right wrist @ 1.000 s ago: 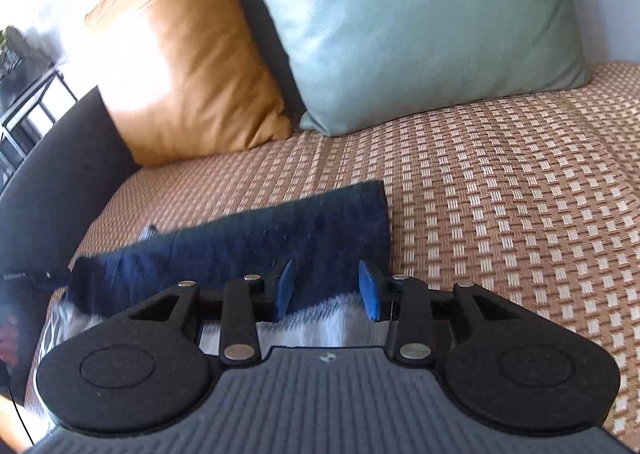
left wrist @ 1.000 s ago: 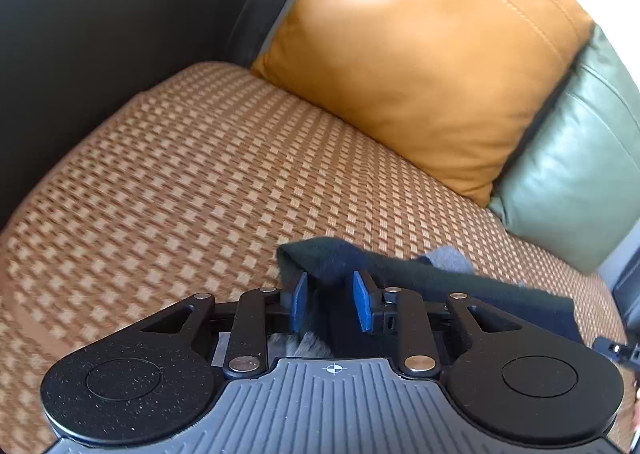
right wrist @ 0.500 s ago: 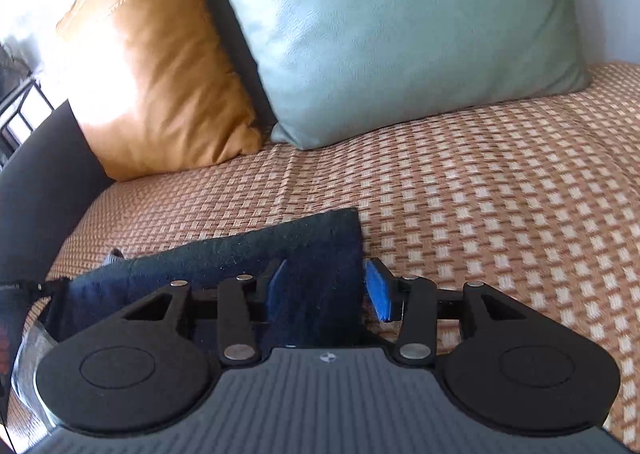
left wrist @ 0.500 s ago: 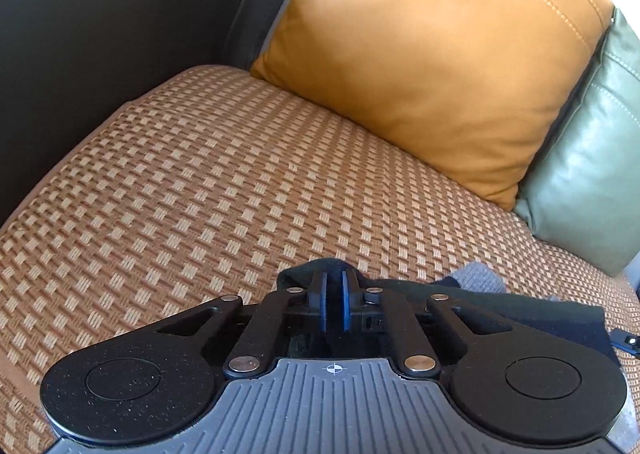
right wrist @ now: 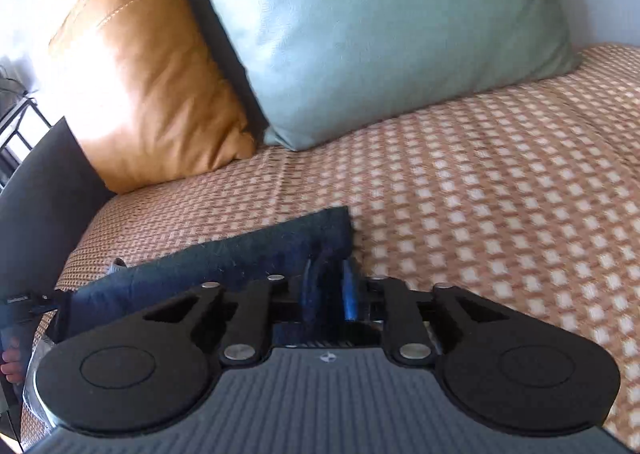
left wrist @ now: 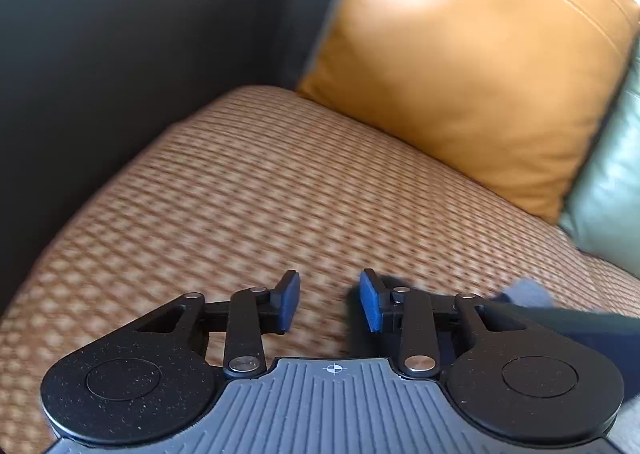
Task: Fold clothes
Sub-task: 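Grasp the folded sweater edge with the right gripper while the left gripper releases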
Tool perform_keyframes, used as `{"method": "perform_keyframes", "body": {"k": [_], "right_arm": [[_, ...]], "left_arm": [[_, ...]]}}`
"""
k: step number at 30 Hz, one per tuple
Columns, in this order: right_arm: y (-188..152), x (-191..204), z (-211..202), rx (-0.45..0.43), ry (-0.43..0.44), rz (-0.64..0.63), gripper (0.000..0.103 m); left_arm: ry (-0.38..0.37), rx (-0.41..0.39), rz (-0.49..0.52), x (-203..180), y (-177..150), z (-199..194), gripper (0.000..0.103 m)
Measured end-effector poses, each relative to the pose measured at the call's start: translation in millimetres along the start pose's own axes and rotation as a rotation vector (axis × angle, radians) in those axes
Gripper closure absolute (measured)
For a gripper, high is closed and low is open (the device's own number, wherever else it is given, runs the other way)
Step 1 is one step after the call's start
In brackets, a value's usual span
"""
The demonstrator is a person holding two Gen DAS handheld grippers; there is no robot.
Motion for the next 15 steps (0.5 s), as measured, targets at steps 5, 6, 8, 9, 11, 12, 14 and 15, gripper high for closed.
{"method": "perform_keyframes", "body": {"k": [5,6,8,9,11,12,14,15], "right_arm": [[-20.2,-5.7,-34.8,-0.019,0.017,0.021,0.058],[-25.2,-5.7,-43.3,-0.028,0.022,0.015,0.055],[-35.7,-3.4,-57.0,-0.027,0.043,0.001,0.055],[-41.0,-2.2,-63.8,-0.026,0.054,-0.006,0.055],[-50.8,-1.5,-75.2,-0.019,0.074,-0.009,0.055],[-56.9,-1.5,-81.9,-0.014,0.083,-0.016,0.055],[-65.8,0.1,-87.3,-0.003,0.082,-0.045,0.055],[-70.5,1.2,-87.8,0.012,0.081,-0.063,0.054]], "left_arm": [[-0.085,-0.023,-0.071,18.2,3.2,-37.5,0.054],[-0.127,-0.022,-0.062,15.4,0.2,-47.9,0.053],[-0.187,-0.010,-0.018,7.1,-12.6,-68.3,0.050],[-0.203,-0.003,0.009,3.2,-21.4,-76.0,0.048],[-0.220,0.016,0.051,-0.1,-41.7,-88.0,0.048],[-0.228,0.025,0.056,1.7,-51.1,-92.9,0.048],[-0.238,0.044,0.048,8.3,-67.3,-99.1,0.042],[-0.239,0.051,0.042,12.3,-74.6,-100.7,0.036]]}}
Point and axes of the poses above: each gripper's, at about its wrist camera, not at the fingertips, and z roughly the way its jaws point, x to its left, y to its top, the point moved 6 cm from there along z, roughly the way its jaws point, and after that the axes turned 1 degree about -x, right-handed, at the moved point
